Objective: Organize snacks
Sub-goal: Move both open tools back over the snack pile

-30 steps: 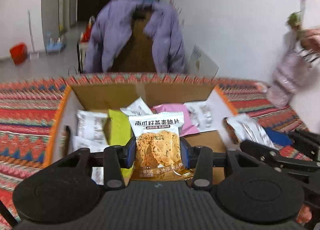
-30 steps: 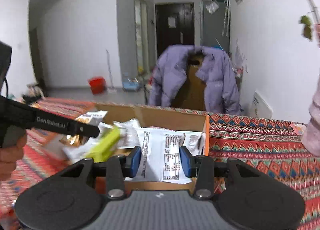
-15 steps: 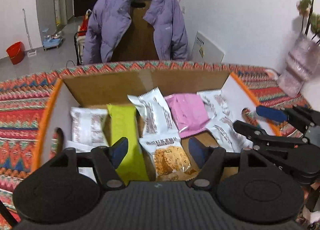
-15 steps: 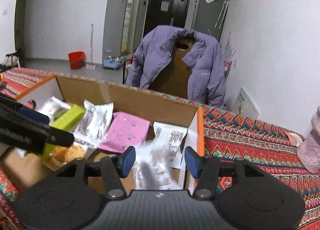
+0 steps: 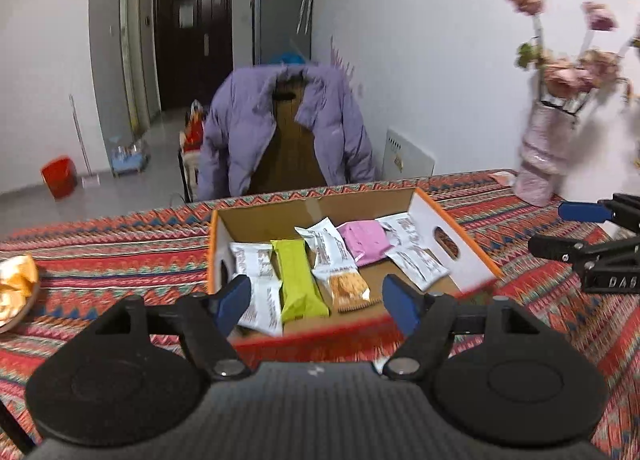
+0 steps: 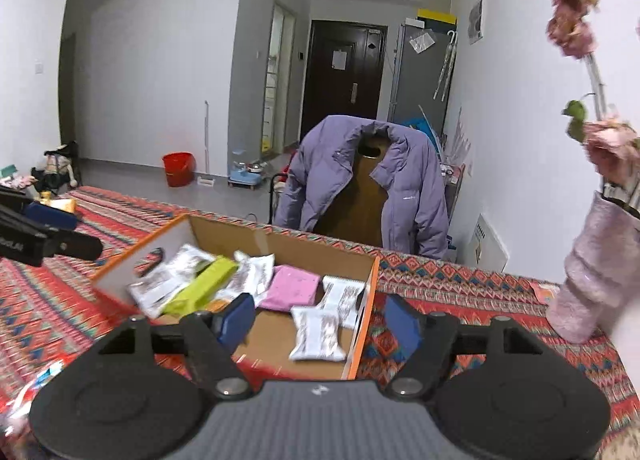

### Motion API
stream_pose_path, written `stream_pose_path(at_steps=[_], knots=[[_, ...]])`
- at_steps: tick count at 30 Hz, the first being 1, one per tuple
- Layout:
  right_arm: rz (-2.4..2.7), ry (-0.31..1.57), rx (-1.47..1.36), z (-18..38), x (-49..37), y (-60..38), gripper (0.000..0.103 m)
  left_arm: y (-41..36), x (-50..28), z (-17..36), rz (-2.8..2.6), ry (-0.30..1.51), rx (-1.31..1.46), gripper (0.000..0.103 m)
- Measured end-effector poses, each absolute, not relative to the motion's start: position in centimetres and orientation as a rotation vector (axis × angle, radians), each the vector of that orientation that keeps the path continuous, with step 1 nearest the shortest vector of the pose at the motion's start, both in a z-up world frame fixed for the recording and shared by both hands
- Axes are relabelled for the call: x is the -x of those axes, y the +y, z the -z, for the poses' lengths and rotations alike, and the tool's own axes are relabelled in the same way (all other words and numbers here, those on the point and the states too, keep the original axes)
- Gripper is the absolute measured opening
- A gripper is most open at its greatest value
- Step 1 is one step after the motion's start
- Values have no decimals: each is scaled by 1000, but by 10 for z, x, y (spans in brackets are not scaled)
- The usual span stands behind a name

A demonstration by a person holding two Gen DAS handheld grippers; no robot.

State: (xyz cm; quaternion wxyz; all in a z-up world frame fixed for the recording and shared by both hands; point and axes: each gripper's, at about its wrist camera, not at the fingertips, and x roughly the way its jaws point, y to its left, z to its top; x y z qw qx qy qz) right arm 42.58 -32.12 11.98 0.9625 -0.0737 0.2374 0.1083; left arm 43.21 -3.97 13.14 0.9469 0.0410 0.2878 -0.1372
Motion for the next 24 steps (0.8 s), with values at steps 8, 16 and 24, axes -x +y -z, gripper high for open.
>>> stream_pose_path(at_steps=[8, 16, 24], knots=[[-336, 439, 153, -111, -289, -313, 86, -20, -289, -108, 286, 493, -70, 84], [-335, 459, 178, -71, -193, -297, 88, 2, -191, -55, 215, 594, 55, 84], [-321, 523, 98, -38, -156, -300, 89, 10, -164, -37, 161, 650, 75, 84]])
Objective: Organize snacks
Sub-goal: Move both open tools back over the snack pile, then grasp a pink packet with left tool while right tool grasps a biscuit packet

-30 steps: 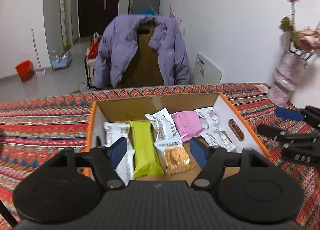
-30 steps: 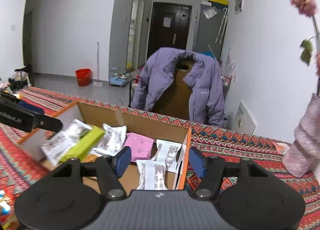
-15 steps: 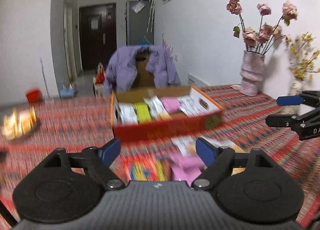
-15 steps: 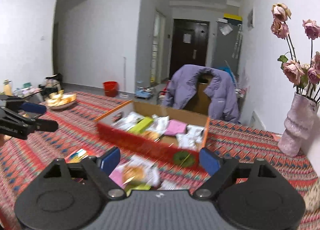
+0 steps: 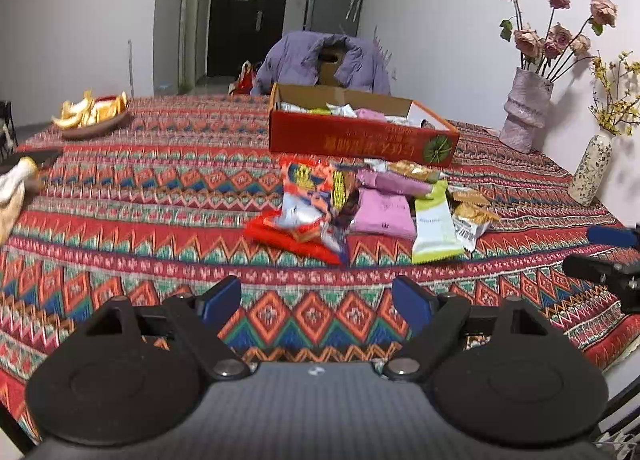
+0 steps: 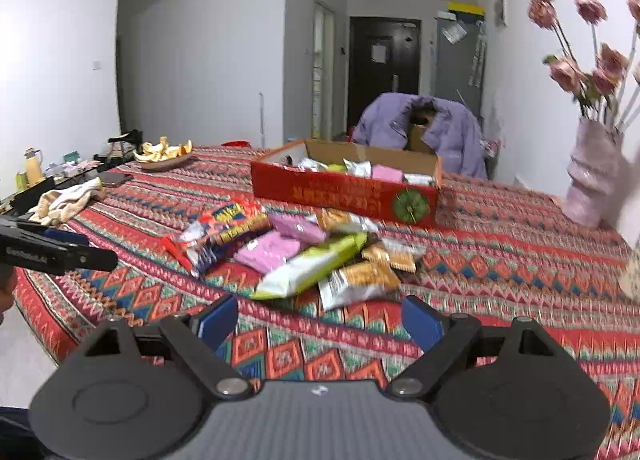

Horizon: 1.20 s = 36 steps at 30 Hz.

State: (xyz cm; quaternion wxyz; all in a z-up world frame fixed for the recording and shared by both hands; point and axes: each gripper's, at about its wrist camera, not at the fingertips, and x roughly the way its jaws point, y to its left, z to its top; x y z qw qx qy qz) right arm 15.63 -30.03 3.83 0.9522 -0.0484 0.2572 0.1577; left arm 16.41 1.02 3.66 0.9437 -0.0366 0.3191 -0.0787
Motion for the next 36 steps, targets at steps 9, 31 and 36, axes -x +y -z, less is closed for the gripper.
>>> stream_pose_path(at_steps=[9, 31, 36], knots=[[-285, 532, 60, -33, -157, -308, 89, 0, -170, -39, 168, 631, 57, 84], [-186, 559, -43, -33, -235, -333, 89, -115, -362, -11, 358, 686, -20, 80], [-206, 558, -106, -34, -266, -337, 89, -127, -384, 13, 341, 715, -84, 73]])
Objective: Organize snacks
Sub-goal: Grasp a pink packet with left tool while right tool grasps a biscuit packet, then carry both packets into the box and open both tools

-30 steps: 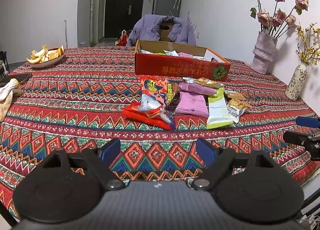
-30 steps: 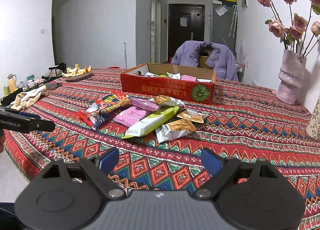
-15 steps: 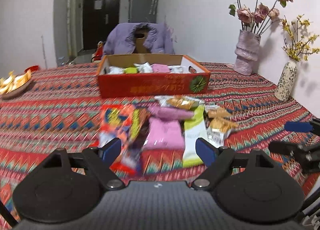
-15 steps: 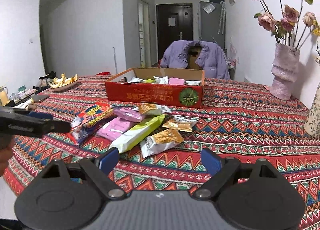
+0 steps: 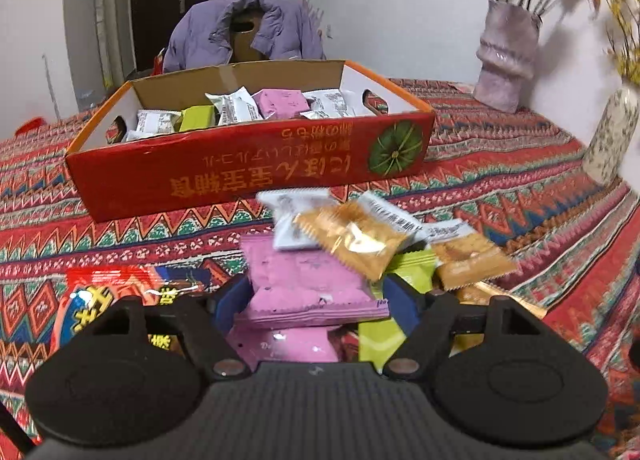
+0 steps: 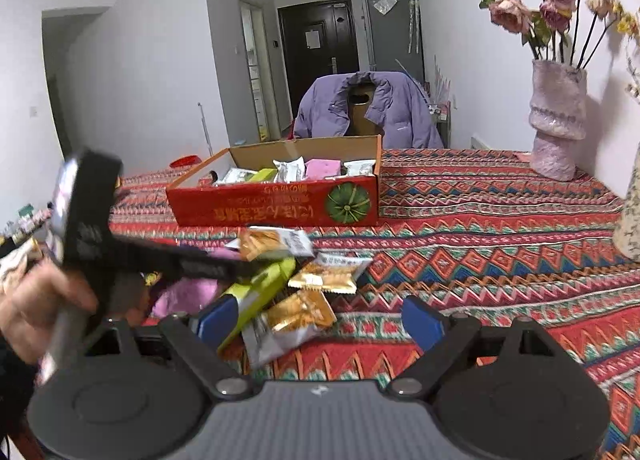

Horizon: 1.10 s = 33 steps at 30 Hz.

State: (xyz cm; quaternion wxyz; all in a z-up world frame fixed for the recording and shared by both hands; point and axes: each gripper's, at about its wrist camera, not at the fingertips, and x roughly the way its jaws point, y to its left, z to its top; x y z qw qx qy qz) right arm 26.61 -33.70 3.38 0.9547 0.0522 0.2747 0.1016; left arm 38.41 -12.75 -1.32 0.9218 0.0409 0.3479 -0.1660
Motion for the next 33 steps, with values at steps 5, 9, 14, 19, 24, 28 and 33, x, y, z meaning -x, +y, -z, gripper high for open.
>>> stream_pose_path(at_steps=[5, 9, 14, 19, 24, 28, 33], knots=[[-255, 579, -116, -24, -331, -325, 89, -115, -371, 5, 357, 677, -104, 48], [-296, 629, -77, -7, -397, -307, 89, -99, -359, -10, 348, 665, -85, 32], [-287, 720, -35, 22, -453, -291, 88, -76, -359, -18, 337, 691, -9, 32], [-219, 740, 18, 31, -464, -300, 80, -90, -367, -16, 340, 665, -72, 70], [-116, 740, 67, 26, -451, -330, 81, -122, -390, 6, 290, 716, -212, 70], [-136, 709, -49, 19, -441, -357, 86, -116, -407, 20, 273, 791, -150, 70], [-118, 724, -4, 36, -458, -356, 88, -108, -418, 22, 270, 826, -113, 63]])
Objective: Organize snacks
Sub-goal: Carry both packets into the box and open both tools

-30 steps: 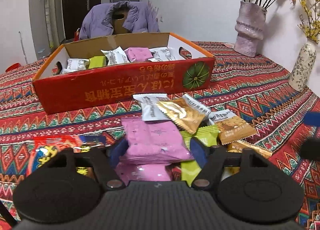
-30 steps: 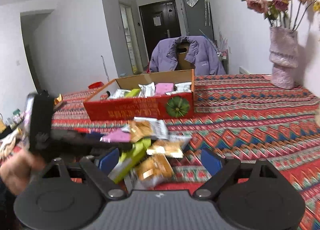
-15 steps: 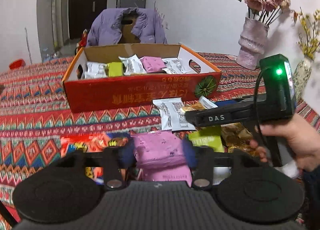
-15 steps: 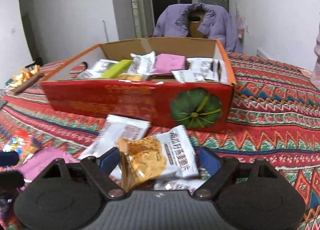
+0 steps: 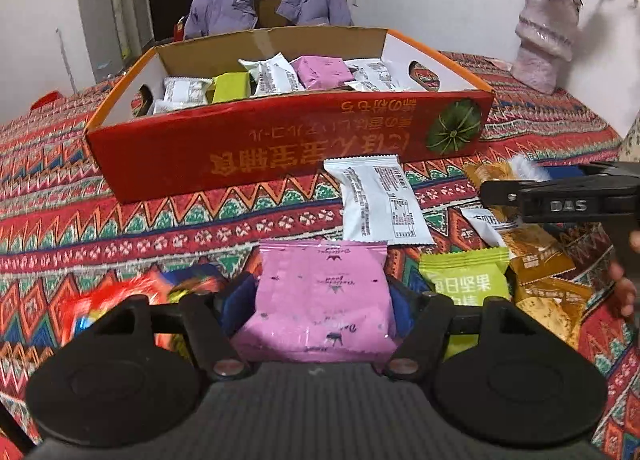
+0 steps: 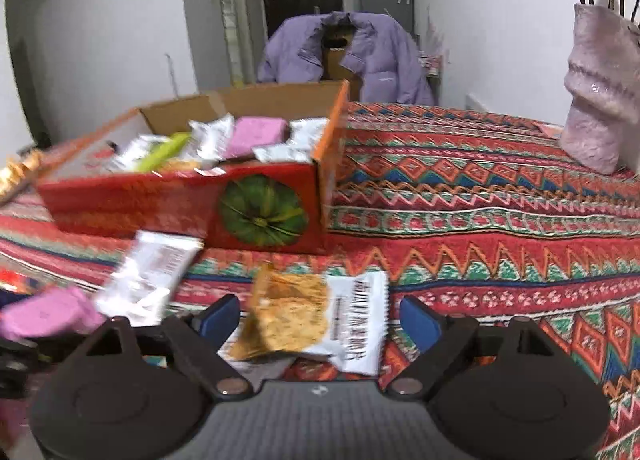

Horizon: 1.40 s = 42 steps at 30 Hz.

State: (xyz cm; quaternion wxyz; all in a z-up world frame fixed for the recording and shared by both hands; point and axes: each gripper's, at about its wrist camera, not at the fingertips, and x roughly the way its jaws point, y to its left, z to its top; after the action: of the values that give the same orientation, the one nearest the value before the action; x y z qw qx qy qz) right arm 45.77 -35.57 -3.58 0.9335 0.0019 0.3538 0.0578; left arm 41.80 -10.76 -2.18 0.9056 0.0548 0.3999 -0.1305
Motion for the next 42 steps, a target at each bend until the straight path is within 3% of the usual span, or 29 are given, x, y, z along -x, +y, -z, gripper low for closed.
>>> stream_pose_path(at_steps=[2, 5, 6, 16, 28, 35, 42], knots=[[-108, 700, 35, 38, -457, -351, 81, -110, -418, 20, 264, 828, -120, 62], [-118, 685, 29, 37, -453, -350, 60, -104, -412, 8, 260, 793, -58, 62], [-120, 689, 17, 36, -450, -353, 59, -103, -409, 3, 256, 777, -53, 62], [-76, 560, -3, -15, -353, -364, 58, -66, -323, -59, 190, 623, 1, 62], [-232, 528, -9, -35, -237, -317, 58, -40, -257, -75, 155, 574, 60, 62], [-284, 477, -19, -56, -270, -314, 58, -31, -298, -89, 159, 548, 76, 62], [-371, 481, 9, -72, -368, -298, 58, -31, -415, -93, 151, 564, 37, 62]])
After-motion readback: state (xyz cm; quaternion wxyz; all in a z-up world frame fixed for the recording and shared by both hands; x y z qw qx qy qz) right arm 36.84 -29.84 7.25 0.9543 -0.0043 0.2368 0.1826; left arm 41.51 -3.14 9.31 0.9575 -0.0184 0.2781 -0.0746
